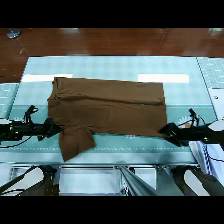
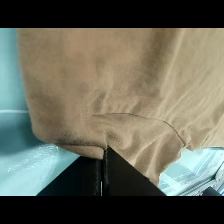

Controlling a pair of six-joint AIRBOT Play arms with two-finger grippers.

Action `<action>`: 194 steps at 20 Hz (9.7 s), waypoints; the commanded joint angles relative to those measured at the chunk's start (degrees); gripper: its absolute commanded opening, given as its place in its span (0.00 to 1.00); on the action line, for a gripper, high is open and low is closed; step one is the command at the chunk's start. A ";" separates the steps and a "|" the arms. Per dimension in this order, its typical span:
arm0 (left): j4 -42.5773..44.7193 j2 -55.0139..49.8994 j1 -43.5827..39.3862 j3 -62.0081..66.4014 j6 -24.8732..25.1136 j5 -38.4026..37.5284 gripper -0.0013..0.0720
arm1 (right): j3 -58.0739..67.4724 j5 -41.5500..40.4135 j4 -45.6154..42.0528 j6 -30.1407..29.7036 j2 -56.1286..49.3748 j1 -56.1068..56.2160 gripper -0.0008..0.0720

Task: Fold the shirts.

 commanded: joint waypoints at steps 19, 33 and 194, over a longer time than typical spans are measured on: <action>-7.65 -14.93 -10.69 38.45 -2.69 5.25 0.04 | 42.97 -6.91 2.89 -2.84 -30.75 8.55 0.05; -0.33 -40.17 -15.45 67.78 -13.70 -0.15 0.04 | 57.13 -9.27 2.78 1.57 -45.86 8.72 0.05; 2.75 37.20 -17.73 -1.57 -19.50 17.92 0.04 | 50.62 42.71 -52.63 11.82 17.09 -27.26 0.05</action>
